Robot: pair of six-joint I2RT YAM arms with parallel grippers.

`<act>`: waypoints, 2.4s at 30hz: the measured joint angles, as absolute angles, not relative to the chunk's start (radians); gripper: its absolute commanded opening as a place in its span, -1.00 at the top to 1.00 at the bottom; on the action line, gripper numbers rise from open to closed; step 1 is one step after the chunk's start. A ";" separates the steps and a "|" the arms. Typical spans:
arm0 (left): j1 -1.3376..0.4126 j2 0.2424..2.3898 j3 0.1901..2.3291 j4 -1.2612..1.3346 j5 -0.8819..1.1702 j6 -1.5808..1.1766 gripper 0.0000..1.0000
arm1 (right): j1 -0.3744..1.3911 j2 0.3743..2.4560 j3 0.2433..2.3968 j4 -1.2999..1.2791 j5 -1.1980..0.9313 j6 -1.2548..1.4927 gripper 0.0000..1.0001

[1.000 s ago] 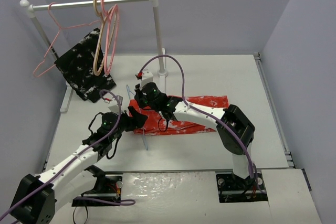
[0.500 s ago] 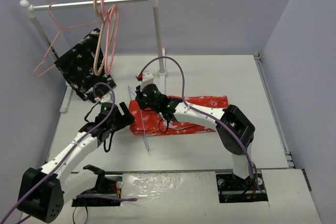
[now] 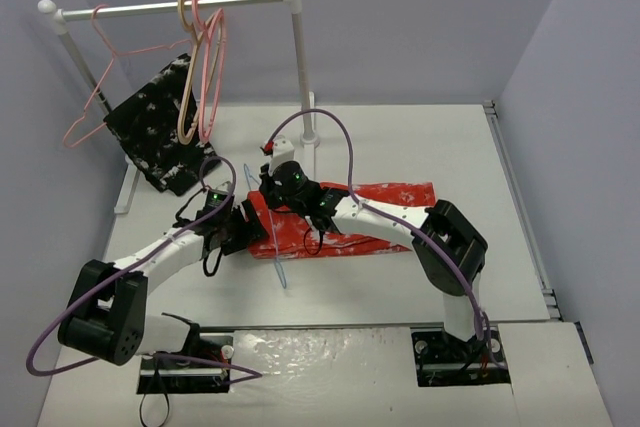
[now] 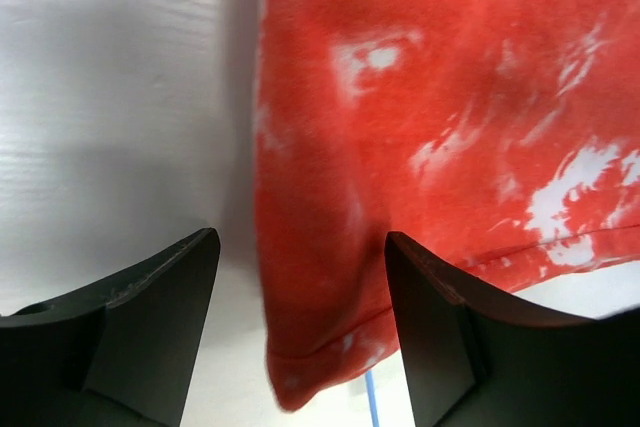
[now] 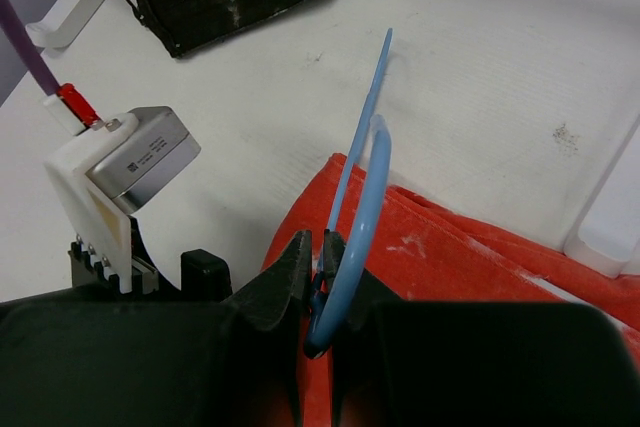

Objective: Place the trousers on the hanger
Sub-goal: Place trousers on hanger

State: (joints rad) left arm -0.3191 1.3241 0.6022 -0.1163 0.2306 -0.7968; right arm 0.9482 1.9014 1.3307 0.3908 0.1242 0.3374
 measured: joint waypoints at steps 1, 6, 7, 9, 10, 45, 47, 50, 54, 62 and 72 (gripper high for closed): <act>-0.319 1.332 0.602 -0.106 0.240 -0.797 -0.05 | 0.948 1.901 1.329 0.392 0.124 0.338 1.00; -0.319 1.367 0.602 -0.054 0.281 -0.803 0.73 | 0.948 1.900 1.317 0.400 0.125 0.338 1.00; -0.319 1.372 0.602 -0.048 0.287 -0.806 1.00 | 0.948 1.900 1.315 0.401 0.125 0.338 1.00; -0.318 1.372 0.602 -0.038 0.300 -0.807 1.00 | 0.948 1.897 1.311 0.401 0.129 0.338 1.00; -0.318 1.365 0.603 -0.038 0.301 -0.809 1.00 | 0.948 1.893 1.306 0.400 0.132 0.338 1.00; -0.331 0.984 0.947 -0.343 0.273 -0.761 1.00 | 0.916 1.664 1.215 0.124 0.432 0.512 1.00; -0.331 0.983 0.956 -0.343 0.272 -0.759 1.00 | 0.916 1.655 1.210 0.117 0.432 0.518 1.00; -0.331 0.978 0.957 -0.350 0.272 -0.755 1.00 | 0.916 1.639 1.209 0.110 0.431 0.520 1.00; -0.331 0.966 0.957 -0.356 0.272 -0.747 1.00 | 0.916 1.615 1.209 0.100 0.429 0.516 1.00; -0.331 0.952 0.936 -0.320 0.294 -0.746 1.00 | 0.916 1.613 1.214 0.099 0.384 0.517 1.00; -0.332 0.952 0.929 -0.288 0.322 -0.745 1.00 | 0.918 1.617 1.222 0.105 0.344 0.541 1.00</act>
